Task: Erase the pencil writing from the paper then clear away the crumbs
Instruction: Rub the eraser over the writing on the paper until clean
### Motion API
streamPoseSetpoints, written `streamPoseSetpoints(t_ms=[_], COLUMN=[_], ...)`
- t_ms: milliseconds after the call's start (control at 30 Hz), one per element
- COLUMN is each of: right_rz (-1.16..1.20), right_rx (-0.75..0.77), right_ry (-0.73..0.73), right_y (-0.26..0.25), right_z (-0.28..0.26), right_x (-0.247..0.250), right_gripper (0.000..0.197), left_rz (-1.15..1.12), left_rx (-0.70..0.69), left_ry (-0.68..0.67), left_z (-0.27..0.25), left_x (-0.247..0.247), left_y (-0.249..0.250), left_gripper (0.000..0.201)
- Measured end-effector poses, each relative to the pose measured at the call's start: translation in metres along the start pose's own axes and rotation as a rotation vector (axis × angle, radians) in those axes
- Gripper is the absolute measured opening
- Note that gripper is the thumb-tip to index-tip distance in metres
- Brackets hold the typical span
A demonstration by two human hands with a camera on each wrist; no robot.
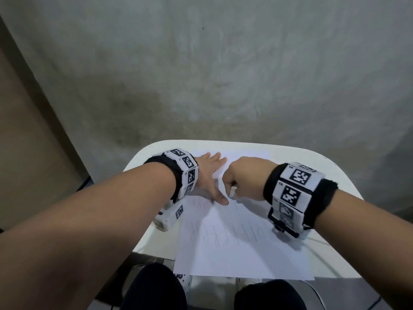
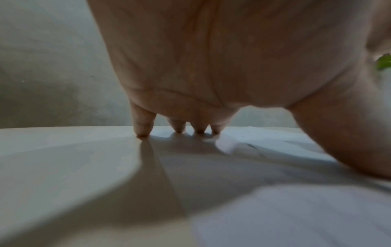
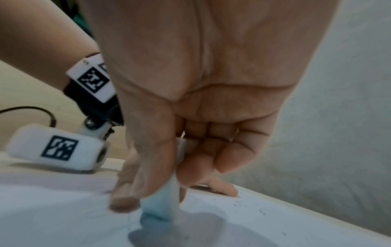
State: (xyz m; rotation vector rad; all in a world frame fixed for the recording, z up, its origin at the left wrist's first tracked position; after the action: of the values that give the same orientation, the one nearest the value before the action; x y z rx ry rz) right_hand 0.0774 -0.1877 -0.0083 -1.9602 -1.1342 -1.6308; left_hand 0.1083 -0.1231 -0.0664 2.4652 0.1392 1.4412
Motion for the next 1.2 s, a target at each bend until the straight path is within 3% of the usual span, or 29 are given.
streamPoseSetpoints(t_ms=[167,333,533,667,800,967,1133,1200], right_rz=[0.036,-0.001,0.017,0.036,-0.002,0.049,0.044,0.063], right_rx=[-0.016,0.009,0.041,-0.03,-0.001,0.055,0.026,0.05], right_ry=[-0.014,-0.007,-0.192,-0.024,-0.031,-0.171,0.033,0.022], right_y=[0.002,-0.005,-0.007,0.002,-0.005,-0.009,-0.014,-0.015], right_z=[-0.001,-0.015,-0.016,0.01,-0.006,-0.013,0.013,0.003], right_x=[-0.001,-0.005,-0.001,0.016,-0.001,-0.006,0.013,0.005], right_gripper=[0.014,0.014,0.011,0.013,0.014,0.01,0.011,0.013], left_rz=[0.046,0.001,0.002,0.01,-0.004,0.002,-0.018,-0.018], left_rx=[0.035,0.022,0.021,0.031,0.013,0.016,0.009,0.006], left_ry=[0.047,0.022,0.027,0.041,0.034,0.02,0.032,0.025], left_z=[0.0,-0.001,-0.001,0.001,0.002,0.004,0.005,0.004], left_x=[0.008,0.003,0.005,0.003,0.003,0.004,0.005,0.004], left_y=[-0.024,-0.031,-0.029,-0.028,-0.031,-0.032,-0.031,-0.031], left_gripper=[0.092,0.091,0.09,0.089,0.091,0.091,0.09,0.094])
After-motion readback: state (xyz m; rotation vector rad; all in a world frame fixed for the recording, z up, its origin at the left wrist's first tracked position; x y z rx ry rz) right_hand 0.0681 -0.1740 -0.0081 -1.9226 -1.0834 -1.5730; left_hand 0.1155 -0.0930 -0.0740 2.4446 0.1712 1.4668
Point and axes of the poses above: each hand's wrist, its own z-axis towards the middle knuckle, its own x-axis out of the back of the hand, y = z × x, the point moved 9 cm from there along z, towards the middle knuckle, and after that the axes turned 13 degrees about -z, right-handed, at the moved point
